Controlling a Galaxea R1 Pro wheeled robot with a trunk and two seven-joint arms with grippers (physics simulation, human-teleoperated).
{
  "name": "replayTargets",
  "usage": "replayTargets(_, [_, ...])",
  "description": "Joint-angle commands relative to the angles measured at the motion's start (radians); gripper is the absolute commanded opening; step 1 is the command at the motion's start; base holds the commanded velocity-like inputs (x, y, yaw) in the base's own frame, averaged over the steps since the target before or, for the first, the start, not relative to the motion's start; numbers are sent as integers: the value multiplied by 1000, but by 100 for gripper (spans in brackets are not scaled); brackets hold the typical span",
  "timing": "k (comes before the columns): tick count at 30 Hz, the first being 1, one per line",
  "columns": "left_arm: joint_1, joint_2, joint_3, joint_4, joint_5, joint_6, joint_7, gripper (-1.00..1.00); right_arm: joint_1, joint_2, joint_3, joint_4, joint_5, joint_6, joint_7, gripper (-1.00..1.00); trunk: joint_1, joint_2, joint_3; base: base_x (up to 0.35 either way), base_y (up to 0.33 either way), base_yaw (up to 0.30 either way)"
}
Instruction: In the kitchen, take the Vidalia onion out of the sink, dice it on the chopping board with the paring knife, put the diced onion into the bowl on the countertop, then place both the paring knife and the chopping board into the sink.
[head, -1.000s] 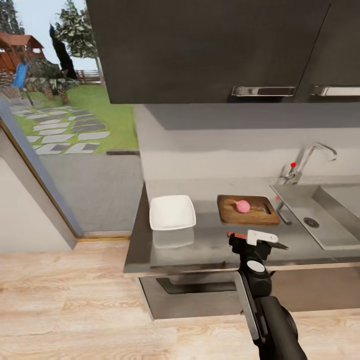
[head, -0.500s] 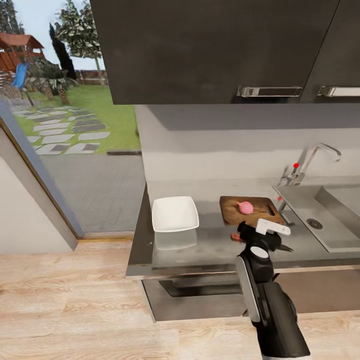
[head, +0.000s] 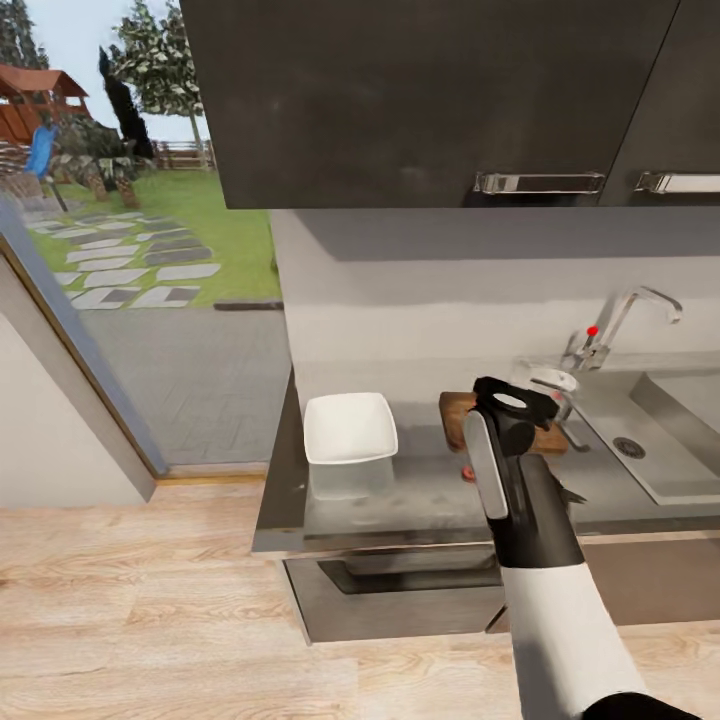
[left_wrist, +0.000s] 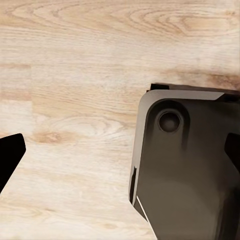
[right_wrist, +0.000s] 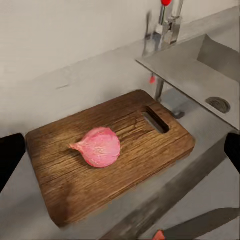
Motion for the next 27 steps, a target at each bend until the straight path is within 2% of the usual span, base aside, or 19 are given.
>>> replayTargets(1, [0,2,-8,-1,10,-2,9,100,-32,0,1,40,-27,6,-10,100,1,-2,-2,0,0,0])
replayTargets(4, [0,2,-8,0,10,-2,9,100,-72,0,-2,110,-77,5,-19,100,1,-2,-2,0,0,0])
replayTargets(8, [0,2,-8,0,10,-2,9,100,-93,0,-14,161,-161,-20,-87,100,1,-2,-2,0,0,0])
replayTargets(9, [0,2,-8,0,10,-2,9,100,-96,0,-20,168,-184,-44,-126,100,1,-2,-2,0,0,0])
replayTargets(10, [0,2,-8,0,10,-2,9,100,-99,0,-30,179,-235,-129,-243,100,1,-2,-2,0,0,0])
replayTargets(12, [0,2,-8,0,10,-2,9,100,-100,0,-33,184,-267,-177,-313,100,1,-2,-2,0,0,0])
replayTargets(14, [0,2,-8,0,10,-2,9,100,-100,0,-34,187,-311,-227,-400,100,1,-2,-2,0,0,0])
replayTargets(15, [0,2,-8,0,10,-2,9,100,-100,0,-35,189,-347,-265,-465,100,1,-2,-2,0,0,0])
replayTargets(20, [0,2,-8,0,10,-2,9,100,-98,0,-36,189,-371,-316,-512,100,1,-2,-2,0,0,0])
replayTargets(27, [0,2,-8,0,10,-2,9,100,-95,0,-36,190,-376,-329,-521,100,1,-2,-2,0,0,0])
